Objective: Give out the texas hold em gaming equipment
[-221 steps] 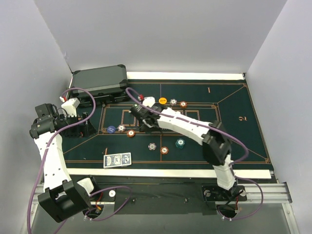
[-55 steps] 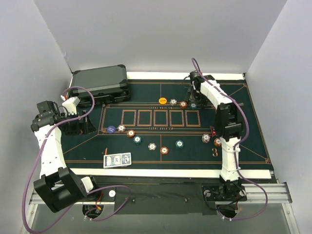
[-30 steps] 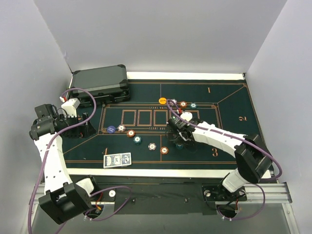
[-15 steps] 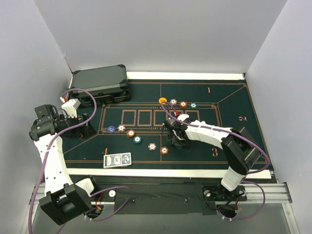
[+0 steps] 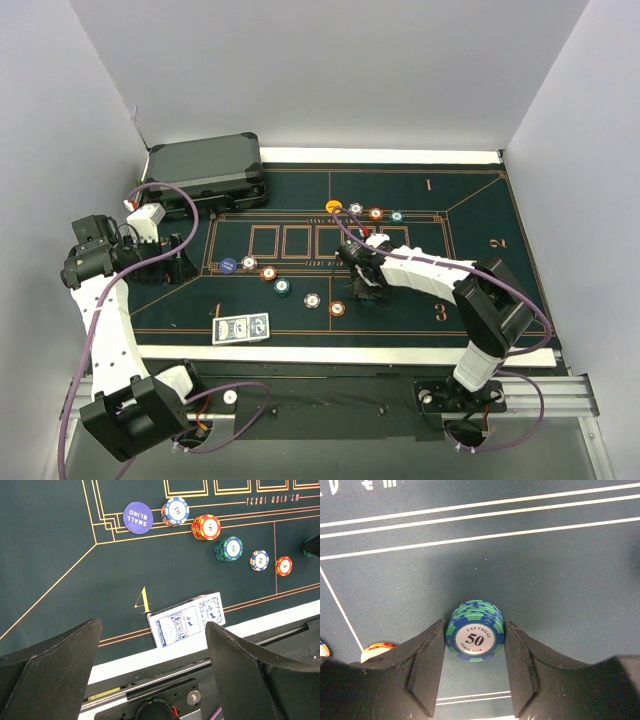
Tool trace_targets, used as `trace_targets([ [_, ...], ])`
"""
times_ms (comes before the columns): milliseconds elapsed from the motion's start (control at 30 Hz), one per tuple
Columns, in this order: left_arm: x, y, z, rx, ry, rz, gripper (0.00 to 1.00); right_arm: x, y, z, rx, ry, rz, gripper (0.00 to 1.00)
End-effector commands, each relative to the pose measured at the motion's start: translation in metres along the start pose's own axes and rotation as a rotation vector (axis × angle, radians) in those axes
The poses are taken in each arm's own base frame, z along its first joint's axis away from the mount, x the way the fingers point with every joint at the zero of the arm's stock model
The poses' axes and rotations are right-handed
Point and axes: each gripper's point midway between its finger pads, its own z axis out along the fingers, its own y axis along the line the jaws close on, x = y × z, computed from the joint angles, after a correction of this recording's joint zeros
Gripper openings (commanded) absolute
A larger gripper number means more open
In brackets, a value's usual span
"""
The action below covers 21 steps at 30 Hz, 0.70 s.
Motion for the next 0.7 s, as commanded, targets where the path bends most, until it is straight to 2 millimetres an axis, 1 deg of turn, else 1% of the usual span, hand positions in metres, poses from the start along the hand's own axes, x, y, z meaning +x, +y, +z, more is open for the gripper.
trace_targets([
  [0, -0.004, 0.001, 0.0, 0.004, -0.023, 0.016, 0.96, -0.004, -0.006, -0.009, 0.012, -0.006, 0.008, 0.42],
  [233, -0.004, 0.002, 0.0, -0.001, -0.022, 0.018, 0.96, -0.012, -0.008, -0.021, -0.011, -0.03, 0.041, 0.34],
  [433, -0.004, 0.002, 0.0, -0.005, -0.023, 0.024, 0.96, -0.024, -0.017, -0.041, -0.03, -0.077, 0.086, 0.31],
  [467, -0.004, 0.003, 0.0, -0.006, -0.022, 0.029, 0.96, -0.027, -0.021, -0.046, -0.032, -0.09, 0.096, 0.31],
  [533, -0.004, 0.003, 0.0, -0.008, -0.024, 0.037, 0.96, -0.031, -0.032, -0.05, -0.024, -0.099, 0.125, 0.31],
  [600, -0.004, 0.005, -0.001, -0.015, -0.023, 0.043, 0.96, -0.03, -0.045, -0.05, -0.012, -0.099, 0.159, 0.31],
  [633, -0.004, 0.005, 0.0, -0.014, -0.021, 0.052, 0.96, -0.026, -0.054, -0.048, 0.008, -0.094, 0.171, 0.3],
  [667, -0.006, 0.005, -0.001, -0.013, -0.024, 0.057, 0.96, -0.023, -0.067, -0.045, 0.032, -0.086, 0.202, 0.3],
])
